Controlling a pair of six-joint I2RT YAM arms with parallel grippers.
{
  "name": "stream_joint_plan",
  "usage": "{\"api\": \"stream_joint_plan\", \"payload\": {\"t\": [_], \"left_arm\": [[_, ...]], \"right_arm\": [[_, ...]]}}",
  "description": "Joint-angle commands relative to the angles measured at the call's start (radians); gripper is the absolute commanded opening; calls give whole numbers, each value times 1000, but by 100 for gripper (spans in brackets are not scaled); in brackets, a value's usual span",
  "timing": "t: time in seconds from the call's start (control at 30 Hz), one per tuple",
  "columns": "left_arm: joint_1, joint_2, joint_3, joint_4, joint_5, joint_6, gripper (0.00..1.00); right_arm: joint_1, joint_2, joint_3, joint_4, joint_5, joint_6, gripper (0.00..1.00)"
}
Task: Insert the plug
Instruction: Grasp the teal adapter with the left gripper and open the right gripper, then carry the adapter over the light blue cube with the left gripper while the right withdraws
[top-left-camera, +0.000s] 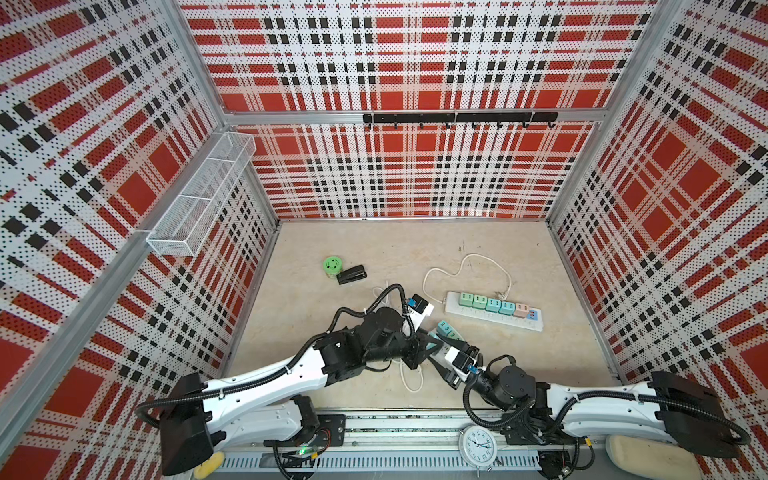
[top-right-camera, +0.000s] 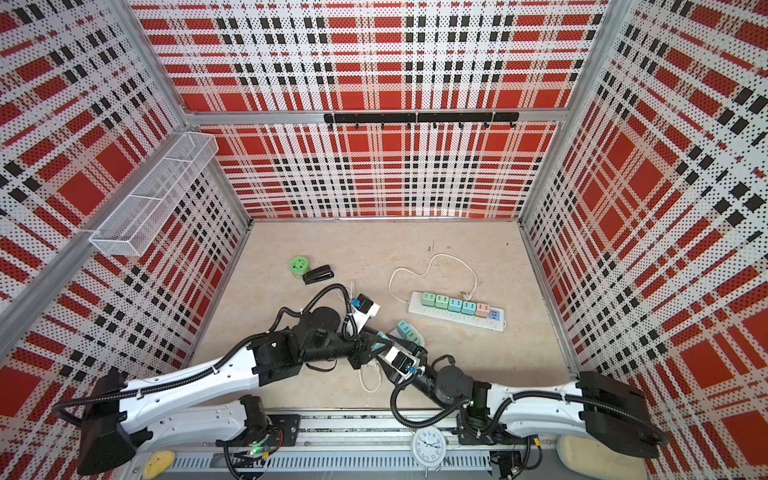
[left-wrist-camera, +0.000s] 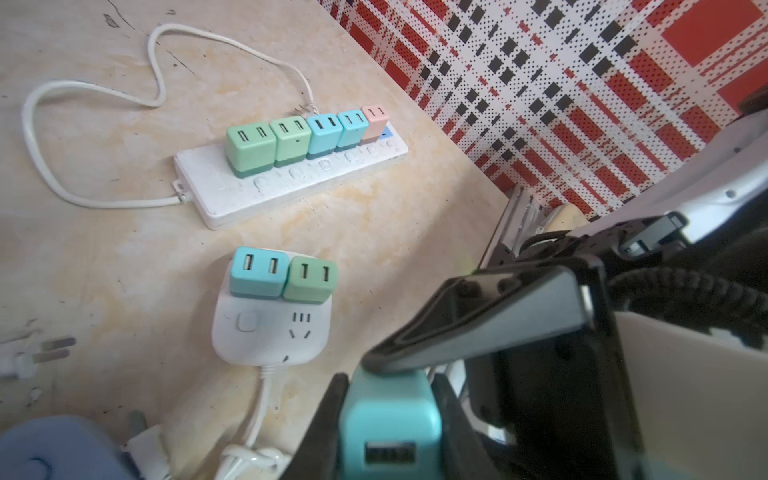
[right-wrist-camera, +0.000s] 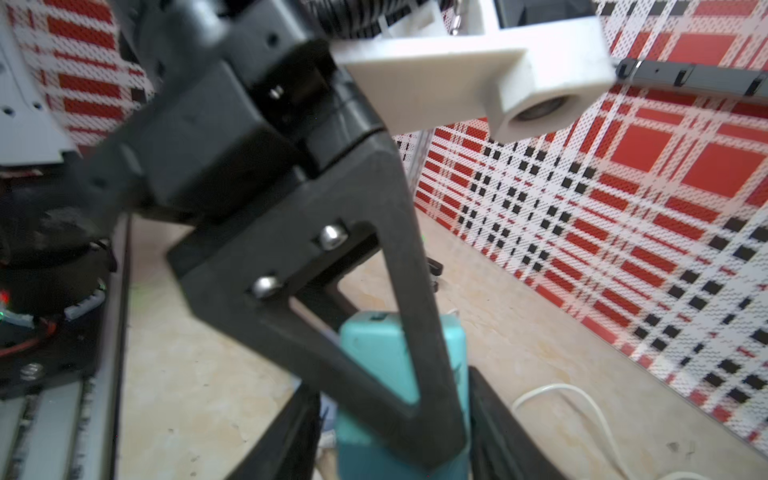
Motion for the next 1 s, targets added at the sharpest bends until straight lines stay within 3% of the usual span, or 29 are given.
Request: {"api": "stream_joint_plan", "payload": {"t": [0.0,0.13,0.23,0.33,0.4,0.47,0.57,0.7,0.83,0.97], "left_arm": [[84,-31,-4,-24,4,95,1],[165,-59,-15,-100,-91,240,0],[166,-68,-38,-121,-221,358,0],[166,-68,-53,-124,-288,463,0],[165,-65,-53,-152,-192,628,0],[124,-56,-50,-174,-250,747,0],[85,-33,-38,-212,-284,894,0],[49,16,-20,-257,-276,1031,0],[58,68,-20,-267,-218,1110,0],[98,81,-24,-263,-125,1176,0]], "right_arm": [[8,-41,-37,77,24,6,74],[7,-142,-99,98,76,3,85],[6,-257,-127,35,152,8,90],[-7,-394,-125,-121,264,27,93],[-40,-486,-116,-252,322,63,94],[-102,-579,-103,-409,344,128,95],[-244,-708,-87,-647,297,254,96],[-420,-809,-116,-736,145,379,96],[-522,-781,-118,-740,63,447,94],[-532,-652,-106,-647,129,437,94]]}}
